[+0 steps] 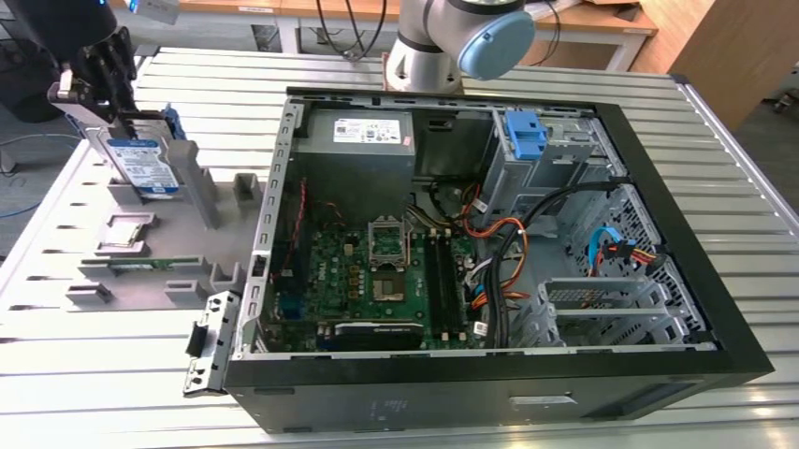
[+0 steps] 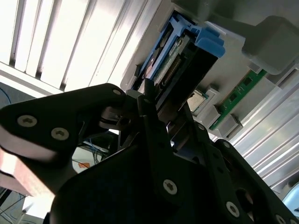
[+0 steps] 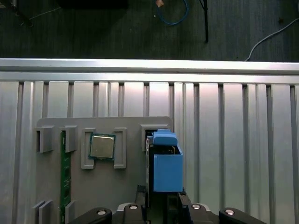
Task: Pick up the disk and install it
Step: 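Pick up the disk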
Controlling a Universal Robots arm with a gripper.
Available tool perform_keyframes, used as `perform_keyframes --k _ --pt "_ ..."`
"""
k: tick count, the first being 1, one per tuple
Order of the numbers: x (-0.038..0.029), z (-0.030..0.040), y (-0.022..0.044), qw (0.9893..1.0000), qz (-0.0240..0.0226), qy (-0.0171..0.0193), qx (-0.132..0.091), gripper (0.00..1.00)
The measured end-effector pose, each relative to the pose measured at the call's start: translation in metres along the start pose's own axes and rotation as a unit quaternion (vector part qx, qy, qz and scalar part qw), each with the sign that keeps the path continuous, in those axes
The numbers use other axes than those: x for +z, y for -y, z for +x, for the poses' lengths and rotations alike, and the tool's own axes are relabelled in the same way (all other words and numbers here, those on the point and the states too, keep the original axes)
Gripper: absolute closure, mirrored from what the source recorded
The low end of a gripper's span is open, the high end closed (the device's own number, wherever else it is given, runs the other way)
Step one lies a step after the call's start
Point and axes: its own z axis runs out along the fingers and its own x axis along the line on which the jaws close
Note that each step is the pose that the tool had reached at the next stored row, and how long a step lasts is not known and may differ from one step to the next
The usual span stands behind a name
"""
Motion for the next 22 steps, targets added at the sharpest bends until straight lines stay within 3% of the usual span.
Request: perform_keyframes --k 7,22 --pt "0.0001 0.0000 -0.0001 0.9999 0.0003 0.0004 0.010 0.65" --pt "0.0001 0.0011 -0.0014 0.9999 0.0004 0.0002 0.010 0.65"
